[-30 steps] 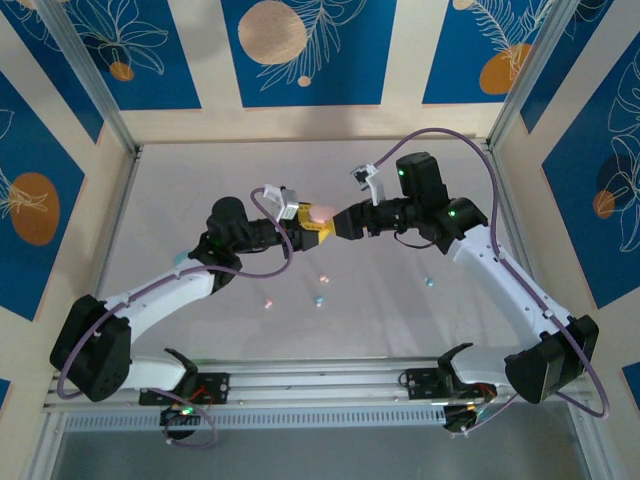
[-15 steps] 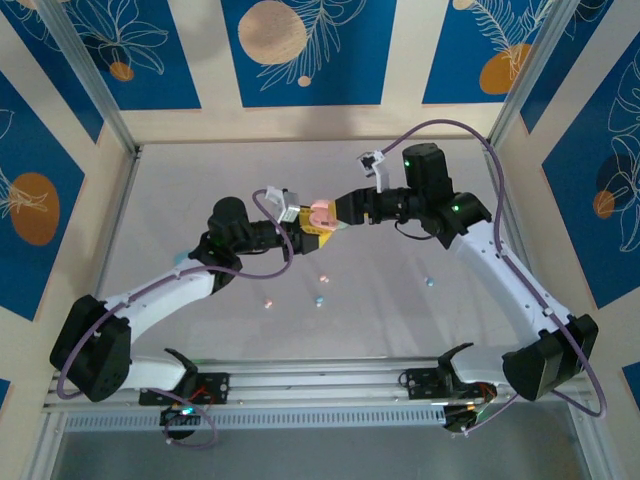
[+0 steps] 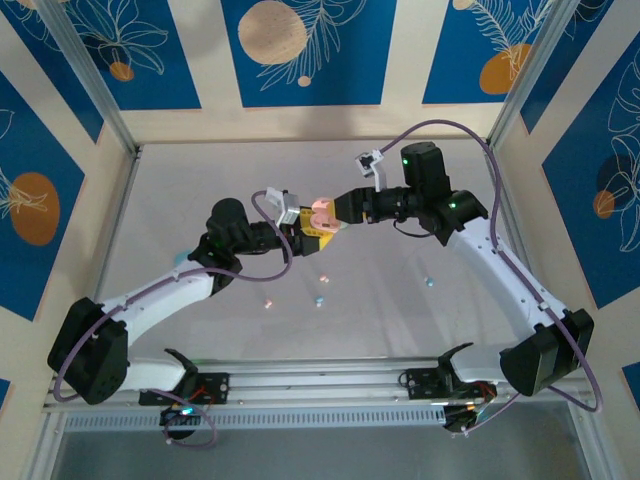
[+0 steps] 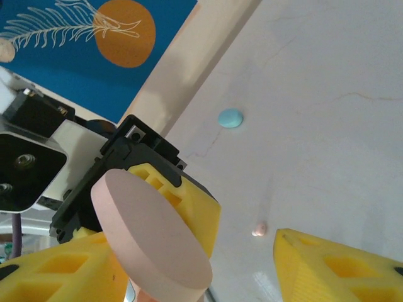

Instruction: Insert wireless bluetooth earbuds into charging case

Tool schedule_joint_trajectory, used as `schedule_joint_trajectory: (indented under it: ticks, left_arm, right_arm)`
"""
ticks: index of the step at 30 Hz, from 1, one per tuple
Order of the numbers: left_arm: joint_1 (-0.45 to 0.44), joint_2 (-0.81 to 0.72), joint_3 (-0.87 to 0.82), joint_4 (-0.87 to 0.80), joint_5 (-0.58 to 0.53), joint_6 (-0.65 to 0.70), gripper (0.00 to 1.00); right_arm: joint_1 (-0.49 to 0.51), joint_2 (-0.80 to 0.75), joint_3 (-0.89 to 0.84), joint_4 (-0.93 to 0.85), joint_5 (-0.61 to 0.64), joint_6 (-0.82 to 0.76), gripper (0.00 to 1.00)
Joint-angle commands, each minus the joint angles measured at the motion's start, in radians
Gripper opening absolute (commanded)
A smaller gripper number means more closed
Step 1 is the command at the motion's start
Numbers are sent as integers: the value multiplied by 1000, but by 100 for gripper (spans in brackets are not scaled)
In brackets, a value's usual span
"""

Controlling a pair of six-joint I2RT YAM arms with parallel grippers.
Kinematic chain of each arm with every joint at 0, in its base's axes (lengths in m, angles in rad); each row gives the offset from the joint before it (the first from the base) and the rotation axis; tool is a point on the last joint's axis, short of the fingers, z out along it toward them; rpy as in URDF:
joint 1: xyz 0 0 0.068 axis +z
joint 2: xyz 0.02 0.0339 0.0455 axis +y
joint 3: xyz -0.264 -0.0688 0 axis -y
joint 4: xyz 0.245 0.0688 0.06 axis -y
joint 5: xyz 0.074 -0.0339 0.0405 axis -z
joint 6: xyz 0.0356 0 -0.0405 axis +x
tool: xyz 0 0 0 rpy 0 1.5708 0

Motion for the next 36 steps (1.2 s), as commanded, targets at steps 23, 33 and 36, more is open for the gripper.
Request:
schedule_joint_trajectory:
  ticks: [23,33,36]
  left_arm:
    - [-20,10,64,37,90,-32,32]
    - [-21,7,60,44,78,-32,44]
    - [-20,10,58,68,74,-48,47]
  right_arm:
    - [50,-56,-39,56,-94,-652,6]
    - [52,-89,-74,104,-82,-657,1]
    - [52,-93,-84,115,-71,-656,0]
